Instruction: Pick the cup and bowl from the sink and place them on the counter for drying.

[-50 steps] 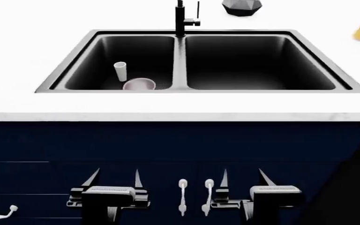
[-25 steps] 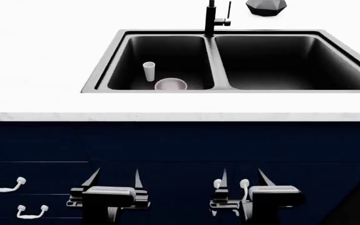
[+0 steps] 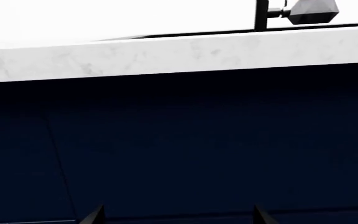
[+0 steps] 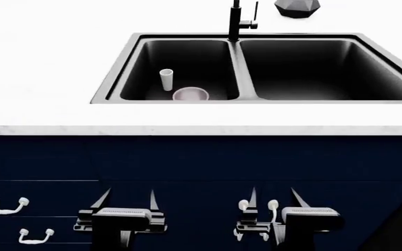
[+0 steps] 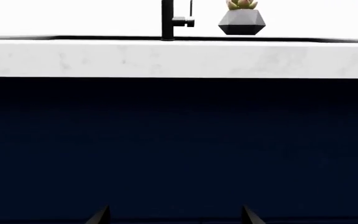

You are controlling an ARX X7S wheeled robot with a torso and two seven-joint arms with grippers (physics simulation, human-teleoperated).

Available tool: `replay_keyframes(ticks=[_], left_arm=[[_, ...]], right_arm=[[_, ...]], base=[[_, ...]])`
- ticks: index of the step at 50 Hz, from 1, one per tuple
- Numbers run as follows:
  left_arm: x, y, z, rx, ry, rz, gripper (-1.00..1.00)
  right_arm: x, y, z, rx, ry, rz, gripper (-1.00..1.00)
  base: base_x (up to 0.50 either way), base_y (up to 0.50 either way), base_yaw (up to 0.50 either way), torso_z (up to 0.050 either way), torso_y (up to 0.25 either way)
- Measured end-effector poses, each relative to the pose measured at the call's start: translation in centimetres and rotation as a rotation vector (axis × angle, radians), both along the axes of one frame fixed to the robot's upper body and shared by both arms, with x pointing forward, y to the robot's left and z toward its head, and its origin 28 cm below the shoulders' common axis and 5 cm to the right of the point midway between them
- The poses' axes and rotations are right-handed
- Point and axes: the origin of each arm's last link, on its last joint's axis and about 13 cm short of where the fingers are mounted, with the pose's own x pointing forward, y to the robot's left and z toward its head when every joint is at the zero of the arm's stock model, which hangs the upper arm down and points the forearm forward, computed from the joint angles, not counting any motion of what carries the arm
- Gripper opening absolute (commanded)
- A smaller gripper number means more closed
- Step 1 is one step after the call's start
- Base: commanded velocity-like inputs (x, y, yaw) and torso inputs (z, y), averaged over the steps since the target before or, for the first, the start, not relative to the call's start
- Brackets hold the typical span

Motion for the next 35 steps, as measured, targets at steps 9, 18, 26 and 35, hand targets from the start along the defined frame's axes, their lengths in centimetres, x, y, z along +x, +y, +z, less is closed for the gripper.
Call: replay_keyframes(ticks=[9,18,26,35], left_arm=[[0.02,-0.01,0.07,0.012,-0.019,0.005,1.0],[-0.03,0.05,0.21,0.012,-0.04,-0.001,1.0],[-0.02,0.12,0.25,0.01,-0.045,-0.001,1.0],[0.02,0.17,0.26,0.011,-0.046,0.0,1.0]], right_arm=[[-0.01,0.01,-0.02,0.0,0.001,-0.001,1.0],[-0.02,0.04,-0.02,-0.007,0.0,0.002,1.0],[0.0,0.07,-0.02,-0.018,0.003,0.004,1.0],[0.04,0.09,0.0,-0.028,0.005,0.007,1.0]], base=[[0.0,0.0,0.0,0.015,0.0],[0.0,0.0,0.0,0.05,0.0],[0.0,0.0,0.0,0.05,0.0],[0.0,0.0,0.0,0.05,0.0]])
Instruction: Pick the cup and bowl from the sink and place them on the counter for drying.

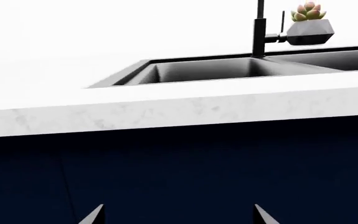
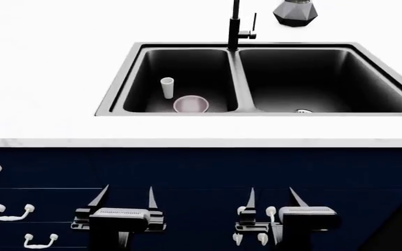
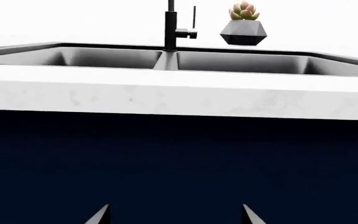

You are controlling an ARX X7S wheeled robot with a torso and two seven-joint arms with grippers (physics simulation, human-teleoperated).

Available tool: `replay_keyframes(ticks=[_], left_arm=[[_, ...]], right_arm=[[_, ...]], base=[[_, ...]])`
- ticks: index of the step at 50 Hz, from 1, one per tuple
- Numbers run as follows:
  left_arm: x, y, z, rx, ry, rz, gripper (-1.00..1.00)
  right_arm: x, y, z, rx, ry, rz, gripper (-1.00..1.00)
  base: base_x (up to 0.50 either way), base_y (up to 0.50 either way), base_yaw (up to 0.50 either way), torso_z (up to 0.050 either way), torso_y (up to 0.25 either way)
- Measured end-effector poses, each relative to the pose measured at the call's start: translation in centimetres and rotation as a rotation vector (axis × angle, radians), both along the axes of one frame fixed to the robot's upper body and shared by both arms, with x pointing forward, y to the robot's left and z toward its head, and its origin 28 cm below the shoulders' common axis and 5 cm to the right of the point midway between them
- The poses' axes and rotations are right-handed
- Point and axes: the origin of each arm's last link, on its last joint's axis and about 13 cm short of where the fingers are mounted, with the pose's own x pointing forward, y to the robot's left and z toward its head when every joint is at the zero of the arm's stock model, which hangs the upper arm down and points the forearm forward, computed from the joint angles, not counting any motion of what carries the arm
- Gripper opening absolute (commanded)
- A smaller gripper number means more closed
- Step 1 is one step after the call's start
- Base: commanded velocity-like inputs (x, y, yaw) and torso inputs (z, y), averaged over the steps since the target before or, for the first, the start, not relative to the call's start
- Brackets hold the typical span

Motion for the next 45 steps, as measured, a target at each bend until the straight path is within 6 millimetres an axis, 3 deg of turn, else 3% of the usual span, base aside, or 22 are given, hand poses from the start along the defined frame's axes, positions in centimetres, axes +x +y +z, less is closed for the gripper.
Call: replay_keyframes(ticks=[14,35,40,45], left_arm=[[0.0,0.0,0.0,-0.004,0.003,0.002,1.0],[0.0,0.0,0.1,-0.044,0.041,0.006,1.0],[0.2,0.2,0.7,-0.06,0.055,-0.006,1.0],[0.8,0.7,2.6,-0.067,0.049,-0.022,1.0]], right_arm=[[0.0,0.0,0.0,-0.009,0.002,0.001,1.0],[-0.1,0.1,0.1,-0.005,-0.005,0.012,1.0],[-0.2,-0.1,1.3,-0.005,-0.02,0.02,1.0],[0.1,-0.8,3.2,-0.031,-0.028,0.036,1.0]], base=[[0.0,0.0,0.0,0.05,0.0],[0.0,0.0,0.0,0.0,0.0],[0.0,0.0,0.0,0.0,0.0],[0.0,0.0,0.0,0.0,0.0]])
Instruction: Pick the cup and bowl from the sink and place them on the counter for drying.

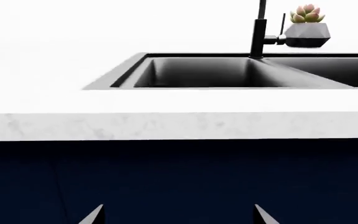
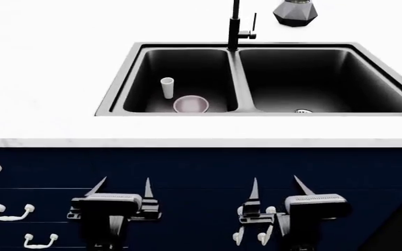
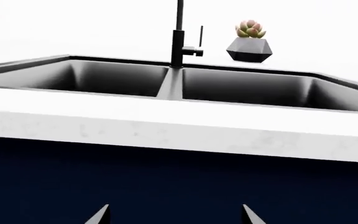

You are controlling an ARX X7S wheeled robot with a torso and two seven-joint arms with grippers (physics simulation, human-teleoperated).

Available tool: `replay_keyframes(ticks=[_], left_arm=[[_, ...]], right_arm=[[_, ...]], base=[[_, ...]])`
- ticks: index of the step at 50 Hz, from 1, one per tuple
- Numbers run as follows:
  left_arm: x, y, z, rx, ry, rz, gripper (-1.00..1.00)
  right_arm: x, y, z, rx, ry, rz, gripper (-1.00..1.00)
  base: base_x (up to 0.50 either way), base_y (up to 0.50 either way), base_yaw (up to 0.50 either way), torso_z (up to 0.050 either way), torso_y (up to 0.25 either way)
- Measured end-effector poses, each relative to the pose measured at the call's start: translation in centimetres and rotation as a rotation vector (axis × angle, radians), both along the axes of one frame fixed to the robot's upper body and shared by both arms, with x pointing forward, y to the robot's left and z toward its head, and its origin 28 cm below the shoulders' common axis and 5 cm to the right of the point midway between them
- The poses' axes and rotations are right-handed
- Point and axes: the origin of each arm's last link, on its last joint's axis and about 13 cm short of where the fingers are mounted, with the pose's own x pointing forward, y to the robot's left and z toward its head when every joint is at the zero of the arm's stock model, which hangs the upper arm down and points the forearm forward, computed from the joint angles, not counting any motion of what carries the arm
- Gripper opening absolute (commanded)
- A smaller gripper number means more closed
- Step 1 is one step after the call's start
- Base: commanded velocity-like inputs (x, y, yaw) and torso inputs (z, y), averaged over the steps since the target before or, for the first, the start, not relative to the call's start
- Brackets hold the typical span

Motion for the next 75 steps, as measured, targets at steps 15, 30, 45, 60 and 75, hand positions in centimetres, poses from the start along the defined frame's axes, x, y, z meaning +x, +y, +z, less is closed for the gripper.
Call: replay_keyframes(ticks=[15,30,45,60,75], left_arm=[[4.1,1.7,9.2,0.02,-0.068,-0.091,1.0],[10.5,2.1,17.2,0.065,-0.074,-0.148,1.0],[16.2,1.9,21.6,0.097,-0.017,-0.141,1.0],[17.6,1.9,23.0,0.125,0.02,-0.14,1.0],[17.8,1.9,22.9,0.147,0.038,-0.14,1.0]], right_arm=[[2.7,-3.3,9.3,-0.035,-0.013,0.095,1.0],[7.9,-5.9,16.9,0.03,0.024,0.139,1.0],[12.3,-8.2,21.6,0.083,0.105,0.11,1.0],[13.6,-8.8,22.9,0.057,0.161,0.101,1.0],[13.7,-9.1,22.6,0.049,0.175,0.097,1.0]], base=[[0.0,0.0,0.0,0.0,0.0],[0.0,0.0,0.0,0.0,0.0],[0.0,0.0,0.0,0.0,0.0],[0.34,0.0,0.0,0.0,0.0],[0.38,0.0,0.0,0.0,0.0]])
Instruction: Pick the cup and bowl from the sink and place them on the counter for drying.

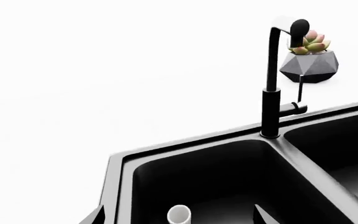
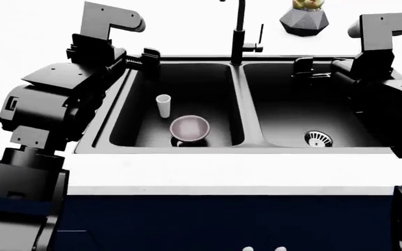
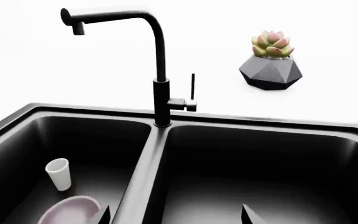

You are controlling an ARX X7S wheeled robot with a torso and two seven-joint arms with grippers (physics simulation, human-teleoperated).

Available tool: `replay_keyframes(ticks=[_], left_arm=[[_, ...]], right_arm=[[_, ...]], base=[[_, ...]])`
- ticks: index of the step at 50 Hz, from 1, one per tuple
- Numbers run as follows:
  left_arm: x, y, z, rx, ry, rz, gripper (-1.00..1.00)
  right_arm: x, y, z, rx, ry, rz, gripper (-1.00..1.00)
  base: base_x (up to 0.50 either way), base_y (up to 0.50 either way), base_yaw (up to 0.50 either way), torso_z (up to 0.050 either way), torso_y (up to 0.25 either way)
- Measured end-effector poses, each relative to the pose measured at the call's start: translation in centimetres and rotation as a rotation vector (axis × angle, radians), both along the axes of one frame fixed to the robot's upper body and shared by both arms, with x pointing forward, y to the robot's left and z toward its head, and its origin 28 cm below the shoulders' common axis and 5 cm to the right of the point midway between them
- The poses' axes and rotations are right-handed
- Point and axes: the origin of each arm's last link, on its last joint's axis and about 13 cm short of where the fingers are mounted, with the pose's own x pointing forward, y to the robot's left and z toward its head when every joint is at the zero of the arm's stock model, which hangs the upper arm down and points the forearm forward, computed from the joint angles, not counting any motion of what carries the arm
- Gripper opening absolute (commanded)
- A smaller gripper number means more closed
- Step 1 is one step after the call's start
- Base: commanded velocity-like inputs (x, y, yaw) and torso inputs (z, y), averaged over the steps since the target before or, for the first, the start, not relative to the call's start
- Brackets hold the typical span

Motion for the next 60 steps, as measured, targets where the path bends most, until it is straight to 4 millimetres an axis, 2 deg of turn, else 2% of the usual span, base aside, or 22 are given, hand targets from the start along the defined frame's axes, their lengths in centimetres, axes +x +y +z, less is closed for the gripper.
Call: replay_keyframes(ticks=[45,60], left_arm=[[0.4,-0.1,-1.3,0.003,0.047,-0.009,1.0],[0.3,-0.4,-1.6,0.006,0.061,-0.017,1.0]], right_arm=[[-0.1,-0.1,-1.2,0.008,0.012,0.008,1.0],[0.0,-0.2,-1.5,0.017,0.017,0.002,1.0]], base=[[0.48,0.0,0.0,0.0,0.001],[0.25,0.0,0.0,0.0,0.0]])
